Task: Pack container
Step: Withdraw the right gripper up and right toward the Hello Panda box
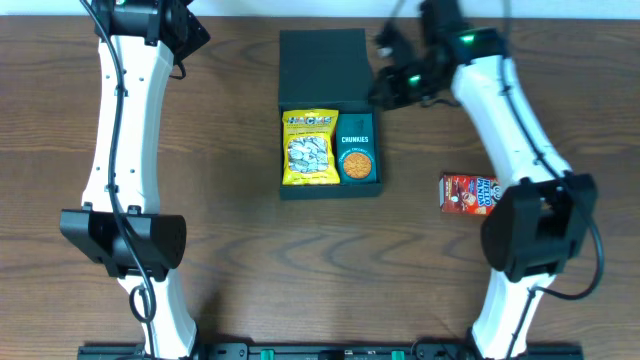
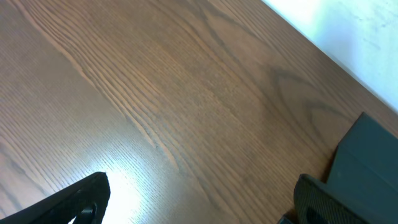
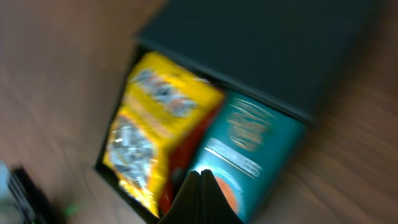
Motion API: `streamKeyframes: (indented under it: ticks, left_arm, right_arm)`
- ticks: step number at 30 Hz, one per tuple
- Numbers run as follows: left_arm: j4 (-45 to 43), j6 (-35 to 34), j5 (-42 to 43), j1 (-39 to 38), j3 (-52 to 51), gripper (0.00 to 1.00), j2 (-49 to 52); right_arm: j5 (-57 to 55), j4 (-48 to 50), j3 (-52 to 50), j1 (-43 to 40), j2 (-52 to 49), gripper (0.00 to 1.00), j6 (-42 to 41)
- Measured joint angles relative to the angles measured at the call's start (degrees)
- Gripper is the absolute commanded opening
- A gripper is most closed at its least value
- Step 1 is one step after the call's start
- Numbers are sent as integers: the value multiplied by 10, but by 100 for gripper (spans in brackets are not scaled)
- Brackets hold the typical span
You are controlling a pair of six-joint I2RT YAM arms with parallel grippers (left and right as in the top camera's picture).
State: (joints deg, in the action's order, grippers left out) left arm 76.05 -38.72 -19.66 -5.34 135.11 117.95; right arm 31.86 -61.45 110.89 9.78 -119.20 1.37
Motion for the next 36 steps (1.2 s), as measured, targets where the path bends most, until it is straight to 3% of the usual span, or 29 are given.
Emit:
streamKeyframes:
  ticks: [5, 8, 12, 21, 32, 36]
  left_arm:
    - [0, 0, 0, 0, 0, 95, 0]
    - [0, 0, 0, 0, 0, 95, 0]
    - [-10, 17, 7, -1, 0, 95, 0]
    - [-65, 130, 53, -66, 0, 95, 0]
    - [-78, 150, 62, -102, 0, 95, 0]
    - [-88, 150, 62, -99, 0, 96, 0]
  right_arm:
    - [-27, -11, 0, -56, 0, 24, -76]
    - [-36, -13, 0, -82, 0, 53, -115]
    - [-50, -16, 0, -110, 0, 73, -143]
    - [-69, -21, 0, -190, 0, 89, -157]
    - [-165, -118, 0, -230, 8, 99, -129]
    - [-183, -144, 0, -230, 47, 99, -163]
